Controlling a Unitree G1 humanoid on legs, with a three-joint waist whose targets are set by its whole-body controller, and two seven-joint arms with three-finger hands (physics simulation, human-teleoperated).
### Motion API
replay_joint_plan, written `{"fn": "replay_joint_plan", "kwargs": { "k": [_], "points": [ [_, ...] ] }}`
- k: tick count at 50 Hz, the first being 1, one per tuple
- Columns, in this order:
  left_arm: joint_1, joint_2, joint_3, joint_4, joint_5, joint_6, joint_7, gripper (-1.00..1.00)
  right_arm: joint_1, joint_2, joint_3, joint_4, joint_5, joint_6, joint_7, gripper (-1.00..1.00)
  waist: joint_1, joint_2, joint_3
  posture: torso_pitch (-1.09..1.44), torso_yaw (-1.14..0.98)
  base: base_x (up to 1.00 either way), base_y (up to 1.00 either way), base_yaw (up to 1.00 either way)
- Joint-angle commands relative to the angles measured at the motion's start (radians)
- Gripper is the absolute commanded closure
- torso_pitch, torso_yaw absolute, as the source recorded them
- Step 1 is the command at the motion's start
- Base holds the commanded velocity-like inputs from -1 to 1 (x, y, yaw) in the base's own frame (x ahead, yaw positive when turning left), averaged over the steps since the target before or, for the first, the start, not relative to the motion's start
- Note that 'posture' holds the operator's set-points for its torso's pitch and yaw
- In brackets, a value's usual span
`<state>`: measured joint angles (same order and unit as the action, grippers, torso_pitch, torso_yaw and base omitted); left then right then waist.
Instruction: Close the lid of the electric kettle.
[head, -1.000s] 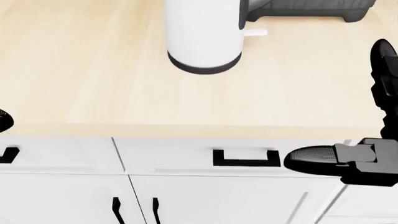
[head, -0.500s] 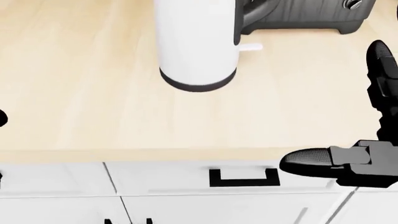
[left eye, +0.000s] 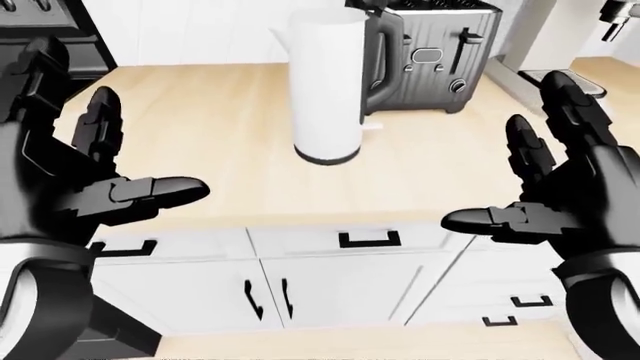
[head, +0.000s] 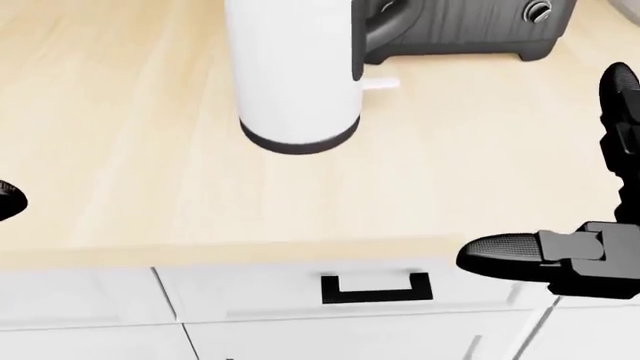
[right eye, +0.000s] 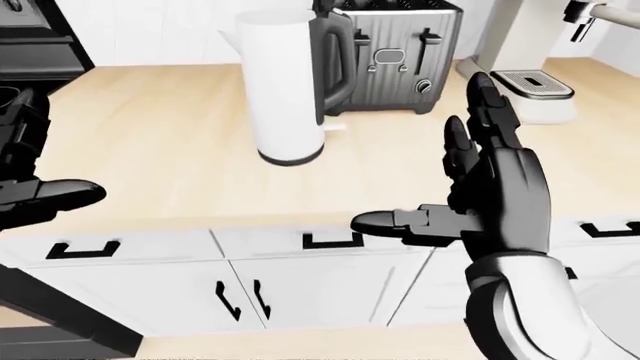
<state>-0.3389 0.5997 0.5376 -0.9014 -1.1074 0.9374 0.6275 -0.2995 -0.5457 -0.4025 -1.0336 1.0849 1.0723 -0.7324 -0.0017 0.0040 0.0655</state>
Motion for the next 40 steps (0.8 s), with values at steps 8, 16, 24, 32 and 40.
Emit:
{"fn": "replay_joint_plan", "kwargs": {
  "k": [8, 16, 24, 32, 40],
  "points": [
    [-0.018, 0.016, 0.024, -0.009, 0.003, -0.02, -0.006, -1.0, -0.013, -0.024, -0.008, -0.014, 0.003, -0.037, -0.017, -1.0, 0.003, -0.002, -0.011, 0.0, 0.0, 0.0, 0.0, 0.0],
    [-0.024, 0.014, 0.021, -0.005, 0.006, -0.018, -0.008, -1.0, -0.009, -0.033, -0.011, -0.014, 0.014, -0.06, -0.012, -1.0, 0.005, 0.001, -0.015, 0.0, 0.0, 0.04, 0.0, 0.0],
    [-0.029, 0.013, 0.015, 0.0, 0.01, -0.017, -0.009, -1.0, -0.015, -0.049, -0.008, -0.014, 0.033, -0.059, -0.029, -1.0, 0.019, -0.059, -0.001, 0.0, 0.0, 0.35, 0.0, 0.0],
    [-0.027, 0.015, 0.018, 0.002, 0.012, -0.021, -0.011, -1.0, -0.013, -0.047, 0.003, -0.014, 0.022, -0.058, -0.027, -1.0, 0.012, -0.032, -0.003, 0.0, 0.0, 0.35, 0.0, 0.0],
    [-0.023, 0.017, 0.023, -0.001, 0.004, -0.021, -0.007, -1.0, -0.008, -0.036, 0.007, -0.014, 0.001, -0.057, -0.021, -1.0, -0.017, 0.019, -0.014, 0.0, 0.0, 0.15, 0.0, 0.0]
  ]
}}
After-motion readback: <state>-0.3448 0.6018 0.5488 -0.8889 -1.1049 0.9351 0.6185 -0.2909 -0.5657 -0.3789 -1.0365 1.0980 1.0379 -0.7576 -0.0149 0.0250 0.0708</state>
